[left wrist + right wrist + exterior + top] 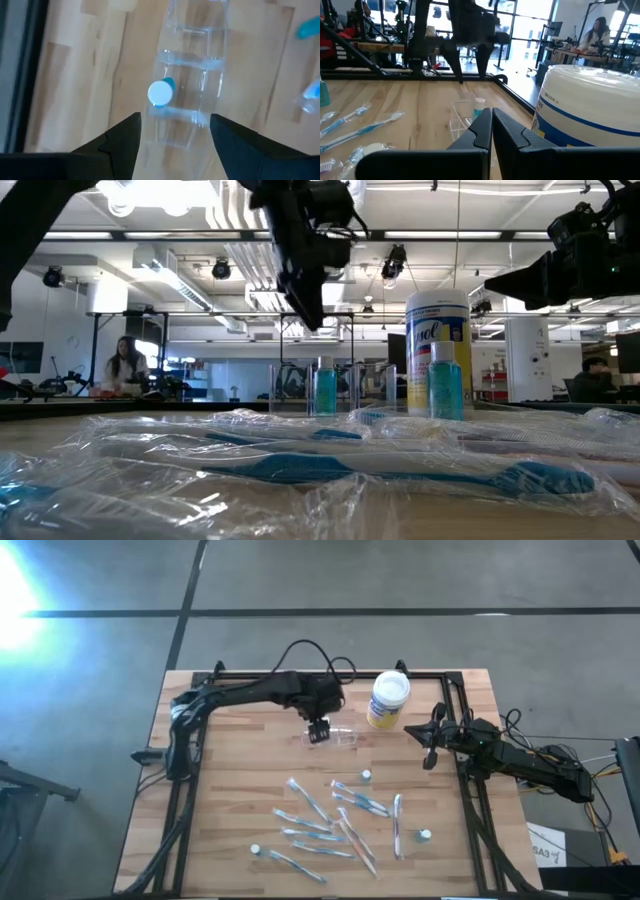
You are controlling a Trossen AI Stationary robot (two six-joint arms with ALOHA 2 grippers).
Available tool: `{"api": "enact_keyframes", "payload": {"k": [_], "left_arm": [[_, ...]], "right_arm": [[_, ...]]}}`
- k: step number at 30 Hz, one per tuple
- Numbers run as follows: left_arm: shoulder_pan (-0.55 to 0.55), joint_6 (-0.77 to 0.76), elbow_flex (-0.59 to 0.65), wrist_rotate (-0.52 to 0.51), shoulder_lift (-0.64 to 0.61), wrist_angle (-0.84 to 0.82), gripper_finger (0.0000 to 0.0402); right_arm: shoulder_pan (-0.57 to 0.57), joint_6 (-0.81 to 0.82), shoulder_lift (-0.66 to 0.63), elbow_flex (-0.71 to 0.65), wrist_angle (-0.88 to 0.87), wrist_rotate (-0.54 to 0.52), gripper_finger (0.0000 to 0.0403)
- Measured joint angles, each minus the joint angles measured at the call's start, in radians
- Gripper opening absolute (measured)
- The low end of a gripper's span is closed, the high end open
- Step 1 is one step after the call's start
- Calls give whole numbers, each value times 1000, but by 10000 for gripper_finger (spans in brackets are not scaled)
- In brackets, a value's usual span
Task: Pick & Place toothbrushing station
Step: Put the blue mouthwash into the transparent organizer
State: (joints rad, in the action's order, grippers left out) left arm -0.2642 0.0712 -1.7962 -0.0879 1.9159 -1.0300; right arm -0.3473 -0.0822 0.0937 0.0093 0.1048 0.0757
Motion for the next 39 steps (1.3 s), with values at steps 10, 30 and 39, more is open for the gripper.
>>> {"api": "enact_keyframes", "payload": {"k": [10,30,39], "left_arm": [[11,-20,107,0,-346,-19,239],[11,-225,732,-7,-1167,235,6],[11,-231,949,-8,-1365,434,3]], "right_arm": [[0,4,0,0,2,0,8],[0,83,0,0,45,1,8],[0,82,1,0,47,1,8]]}}
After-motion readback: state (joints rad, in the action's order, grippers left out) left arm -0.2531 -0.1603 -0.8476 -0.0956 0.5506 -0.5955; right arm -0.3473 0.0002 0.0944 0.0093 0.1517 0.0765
